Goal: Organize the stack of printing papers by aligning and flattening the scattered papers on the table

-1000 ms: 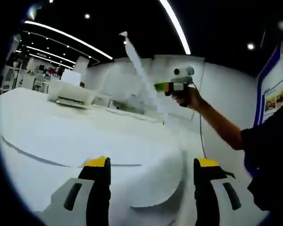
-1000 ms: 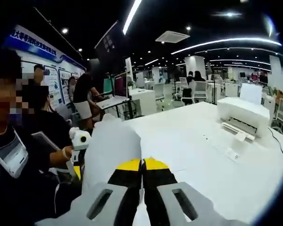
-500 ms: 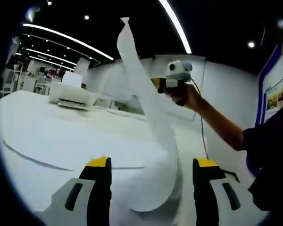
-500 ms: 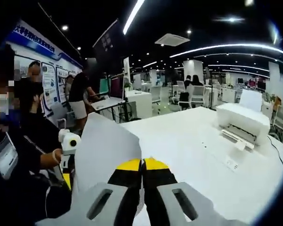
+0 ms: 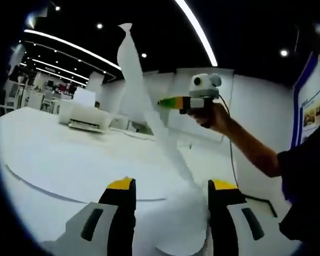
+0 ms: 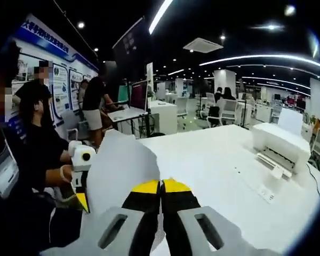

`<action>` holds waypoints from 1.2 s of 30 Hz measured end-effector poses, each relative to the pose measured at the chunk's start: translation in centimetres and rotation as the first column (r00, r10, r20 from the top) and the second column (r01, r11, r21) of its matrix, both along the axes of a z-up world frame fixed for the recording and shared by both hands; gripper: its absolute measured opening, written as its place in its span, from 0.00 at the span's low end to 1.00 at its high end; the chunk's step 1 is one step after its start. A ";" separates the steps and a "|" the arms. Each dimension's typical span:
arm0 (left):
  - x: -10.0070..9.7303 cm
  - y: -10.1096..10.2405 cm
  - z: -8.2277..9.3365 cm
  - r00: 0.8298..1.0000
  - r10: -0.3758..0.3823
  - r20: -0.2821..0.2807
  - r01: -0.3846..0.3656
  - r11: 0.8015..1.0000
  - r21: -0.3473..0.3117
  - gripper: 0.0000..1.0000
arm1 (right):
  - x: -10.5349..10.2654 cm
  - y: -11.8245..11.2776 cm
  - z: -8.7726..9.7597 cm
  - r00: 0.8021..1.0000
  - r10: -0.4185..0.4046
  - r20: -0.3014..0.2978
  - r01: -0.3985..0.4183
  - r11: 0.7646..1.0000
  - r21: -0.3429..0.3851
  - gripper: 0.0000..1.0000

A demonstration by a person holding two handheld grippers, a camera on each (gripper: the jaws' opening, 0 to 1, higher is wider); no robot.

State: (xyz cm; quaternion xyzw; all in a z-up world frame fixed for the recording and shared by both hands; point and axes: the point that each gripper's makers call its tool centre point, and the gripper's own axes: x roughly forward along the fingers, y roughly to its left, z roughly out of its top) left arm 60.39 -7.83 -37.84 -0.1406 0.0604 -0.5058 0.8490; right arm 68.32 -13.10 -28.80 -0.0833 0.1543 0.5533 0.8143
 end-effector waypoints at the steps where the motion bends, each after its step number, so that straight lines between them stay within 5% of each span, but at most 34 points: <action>1: -0.1 0.0 0.1 1.000 -0.007 0.008 0.007 1.000 -0.006 0.44 | 0.1 0.0 0.0 1.000 -0.002 0.004 0.002 1.000 -0.001 0.00; 3: -0.3 0.0 0.5 0.999 -0.015 0.028 0.015 1.000 -0.019 0.36 | -0.1 0.0 0.0 1.000 -0.004 0.007 0.004 1.000 -0.007 0.00; 8: -0.1 0.2 0.7 1.000 -0.003 0.026 0.005 0.999 -0.040 0.35 | 0.1 -0.2 -0.1 1.000 -0.002 0.007 0.002 1.000 -0.009 0.00; 16: 0.1 0.5 1.3 0.999 -0.013 -0.045 0.007 0.992 -0.126 0.26 | -0.8 0.2 0.3 0.999 0.028 0.026 -0.028 1.000 0.009 0.00; 32: -0.1 0.5 1.8 0.997 -0.026 -0.067 0.015 0.988 -0.155 0.10 | -0.6 -0.5 0.6 0.999 0.030 0.023 -0.030 0.999 0.034 0.00; 36: -0.3 0.6 2.4 0.995 -0.046 -0.093 0.026 0.977 -0.210 0.06 | -0.7 -0.9 1.5 0.995 0.042 0.088 -0.050 0.995 0.088 0.01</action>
